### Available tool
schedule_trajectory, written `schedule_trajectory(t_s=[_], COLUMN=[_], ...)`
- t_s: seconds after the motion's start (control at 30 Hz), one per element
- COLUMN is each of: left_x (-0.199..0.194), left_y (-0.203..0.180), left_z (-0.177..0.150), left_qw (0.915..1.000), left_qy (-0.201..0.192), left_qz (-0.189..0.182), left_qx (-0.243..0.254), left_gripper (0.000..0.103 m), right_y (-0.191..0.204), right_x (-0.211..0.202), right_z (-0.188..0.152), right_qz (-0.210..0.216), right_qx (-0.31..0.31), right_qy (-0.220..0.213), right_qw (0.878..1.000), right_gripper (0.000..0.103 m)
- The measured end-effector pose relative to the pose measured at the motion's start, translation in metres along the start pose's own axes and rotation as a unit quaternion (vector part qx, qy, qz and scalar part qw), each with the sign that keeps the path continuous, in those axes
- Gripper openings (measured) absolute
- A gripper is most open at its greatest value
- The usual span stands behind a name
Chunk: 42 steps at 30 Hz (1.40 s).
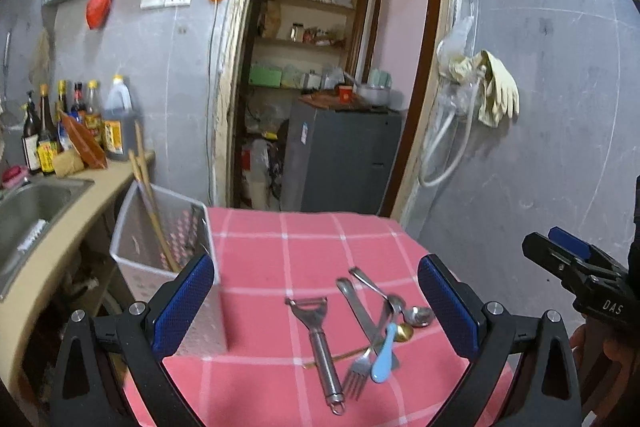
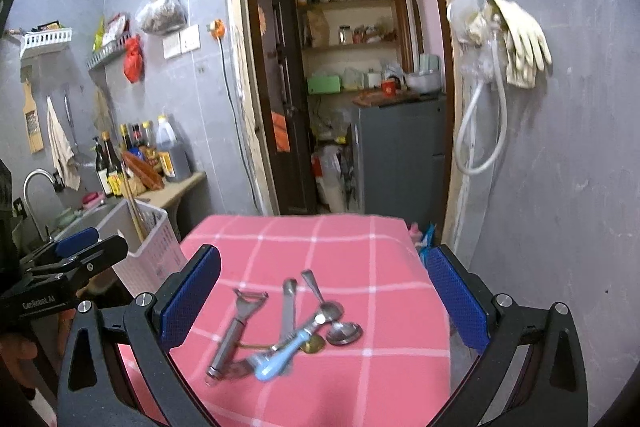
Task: Organize utensils
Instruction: 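Withdraw both tools and move them over the remaining utensils, then grasp the metal peeler with the left tool while the right tool grasps a steel spoon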
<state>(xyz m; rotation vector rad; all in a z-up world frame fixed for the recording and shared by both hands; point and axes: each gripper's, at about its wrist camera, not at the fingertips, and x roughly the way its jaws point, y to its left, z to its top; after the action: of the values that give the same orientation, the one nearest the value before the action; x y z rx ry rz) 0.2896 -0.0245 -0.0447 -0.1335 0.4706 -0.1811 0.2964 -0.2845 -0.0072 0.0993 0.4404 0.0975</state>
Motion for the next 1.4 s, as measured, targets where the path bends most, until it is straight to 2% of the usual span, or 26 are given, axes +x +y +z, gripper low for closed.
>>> schedule_trajectory(t_s=[0.4, 0.47, 0.53, 0.57, 0.63, 0.83, 0.93, 1.07, 1.4], left_x=[0.058, 0.067, 0.078, 0.085, 0.095, 0.128, 0.141, 0.155, 0.175], left_y=[-0.013, -0.013, -0.013, -0.012, -0.011, -0.007, -0.004, 0.002, 0.011], left_z=[-0.034, -0.039, -0.043, -0.045, -0.049, -0.062, -0.068, -0.074, -0.082], left_qw=[0.9966, 0.9957, 0.9941, 0.9932, 0.991, 0.9825, 0.9782, 0.9726, 0.9608], left_qy=[0.082, 0.093, 0.108, 0.116, 0.133, 0.183, 0.204, 0.226, 0.264], left_qz=[-0.006, -0.005, -0.006, -0.006, -0.007, 0.001, 0.009, 0.016, 0.01], left_qx=[-0.004, -0.004, -0.01, -0.012, -0.016, -0.034, -0.038, -0.051, -0.083], left_gripper=[0.103, 0.102, 0.099, 0.097, 0.087, 0.068, 0.062, 0.059, 0.044], right_y=[-0.044, -0.047, -0.047, -0.047, -0.045, -0.035, -0.031, -0.021, -0.015], right_x=[0.062, 0.072, 0.084, 0.092, 0.102, 0.129, 0.143, 0.155, 0.175], right_z=[-0.048, -0.058, -0.067, -0.072, -0.081, -0.102, -0.11, -0.115, -0.116], right_qz=[0.035, 0.04, 0.041, 0.043, 0.047, 0.048, 0.042, 0.031, -0.015], right_qx=[0.05, 0.057, 0.062, 0.065, 0.07, 0.087, 0.096, 0.106, 0.144], right_qy=[0.105, 0.119, 0.137, 0.149, 0.164, 0.201, 0.224, 0.237, 0.253], right_qw=[0.993, 0.99, 0.988, 0.986, 0.983, 0.974, 0.969, 0.965, 0.957], right_gripper=[0.1, 0.092, 0.077, 0.075, 0.066, 0.044, 0.039, 0.039, 0.018])
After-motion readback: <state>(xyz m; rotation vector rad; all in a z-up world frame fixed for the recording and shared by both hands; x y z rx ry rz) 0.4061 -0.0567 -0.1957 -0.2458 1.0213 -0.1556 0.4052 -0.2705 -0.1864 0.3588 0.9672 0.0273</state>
